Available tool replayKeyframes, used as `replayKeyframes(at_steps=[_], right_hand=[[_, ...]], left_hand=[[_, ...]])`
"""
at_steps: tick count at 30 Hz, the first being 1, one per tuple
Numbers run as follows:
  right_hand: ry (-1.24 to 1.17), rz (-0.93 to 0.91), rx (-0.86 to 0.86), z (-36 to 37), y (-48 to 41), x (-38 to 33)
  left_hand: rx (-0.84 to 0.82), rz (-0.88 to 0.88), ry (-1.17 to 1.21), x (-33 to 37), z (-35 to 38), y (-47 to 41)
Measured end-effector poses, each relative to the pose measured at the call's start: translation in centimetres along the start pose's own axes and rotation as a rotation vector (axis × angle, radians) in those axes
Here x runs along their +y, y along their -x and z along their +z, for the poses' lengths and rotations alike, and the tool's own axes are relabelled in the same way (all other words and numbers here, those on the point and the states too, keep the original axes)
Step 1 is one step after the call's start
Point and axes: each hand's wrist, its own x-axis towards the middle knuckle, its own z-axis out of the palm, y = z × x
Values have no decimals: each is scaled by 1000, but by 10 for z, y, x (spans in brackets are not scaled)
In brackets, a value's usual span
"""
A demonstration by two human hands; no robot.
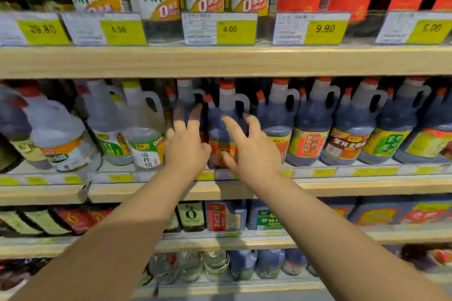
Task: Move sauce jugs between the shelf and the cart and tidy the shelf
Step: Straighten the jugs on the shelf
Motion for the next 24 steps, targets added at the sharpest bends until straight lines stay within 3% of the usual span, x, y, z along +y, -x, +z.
replayKeyframes(at_steps=[7, 24], right_hand=[[96, 66, 24, 32, -15, -11], [104, 100, -39, 31, -26, -4]], left_hand=[[-80, 10, -99, -10, 19, -40], [-34, 62, -143, -3, 5, -16]])
